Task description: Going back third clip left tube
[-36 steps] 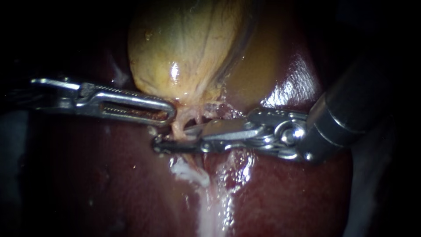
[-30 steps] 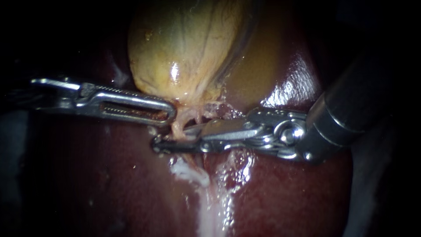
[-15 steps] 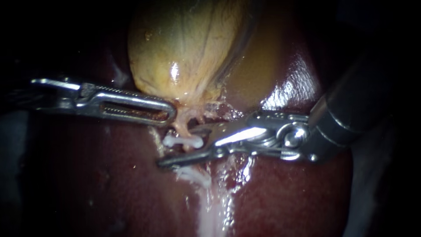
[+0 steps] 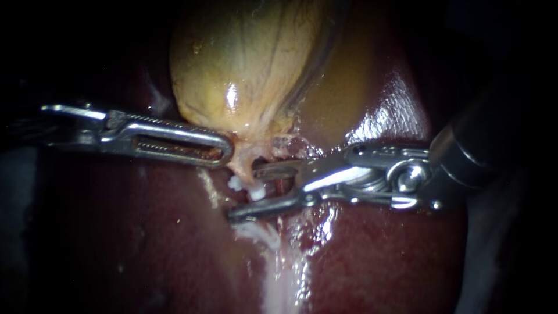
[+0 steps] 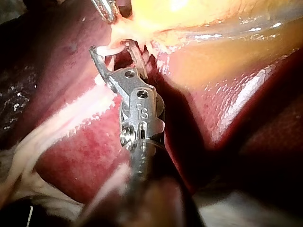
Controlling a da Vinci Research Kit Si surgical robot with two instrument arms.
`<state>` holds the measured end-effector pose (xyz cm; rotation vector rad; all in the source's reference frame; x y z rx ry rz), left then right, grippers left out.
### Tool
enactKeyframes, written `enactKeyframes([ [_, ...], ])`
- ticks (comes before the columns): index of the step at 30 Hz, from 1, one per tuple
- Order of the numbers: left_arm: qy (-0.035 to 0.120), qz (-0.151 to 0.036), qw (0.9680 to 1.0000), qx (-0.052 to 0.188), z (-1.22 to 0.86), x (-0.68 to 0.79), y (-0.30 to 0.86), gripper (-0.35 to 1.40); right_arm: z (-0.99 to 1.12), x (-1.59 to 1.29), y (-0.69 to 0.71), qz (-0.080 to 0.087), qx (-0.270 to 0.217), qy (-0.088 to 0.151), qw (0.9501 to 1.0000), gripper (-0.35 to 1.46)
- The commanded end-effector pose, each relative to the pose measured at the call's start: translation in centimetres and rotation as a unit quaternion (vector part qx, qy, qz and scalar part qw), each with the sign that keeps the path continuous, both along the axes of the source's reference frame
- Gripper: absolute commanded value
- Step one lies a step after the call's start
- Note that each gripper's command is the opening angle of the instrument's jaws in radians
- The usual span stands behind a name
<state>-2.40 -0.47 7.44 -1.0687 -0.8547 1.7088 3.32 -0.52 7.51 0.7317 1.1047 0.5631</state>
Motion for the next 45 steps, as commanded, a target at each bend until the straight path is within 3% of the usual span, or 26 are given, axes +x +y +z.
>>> enactKeyframes([
  [1,0.000,0.000,1.0000,0.000,-0.01,0.00,0.00,-0.35,-0.02,-0.04,0.01,0.000,0.000,0.000,1.0000,0.50],
  [19,0.000,0.000,1.0000,0.000,-0.01,0.00,0.00,-0.35,-0.24,-0.49,0.00,-0.011,0.005,0.007,0.9999,0.50],
  [30,0.000,0.000,1.0000,0.000,0.00,-0.01,0.00,-0.35,-0.42,-0.89,0.19,-0.037,-0.063,0.032,0.9968,0.50],
  [37,0.000,-0.001,1.0000,-0.001,0.01,-0.03,0.00,-0.35,-0.55,-1.09,0.27,-0.042,-0.075,0.037,0.9956,0.50],
  [45,0.003,-0.002,1.0000,-0.004,0.15,-0.13,-0.03,-0.35,-0.58,-1.15,0.25,-0.044,-0.075,0.038,0.9955,0.50],
])
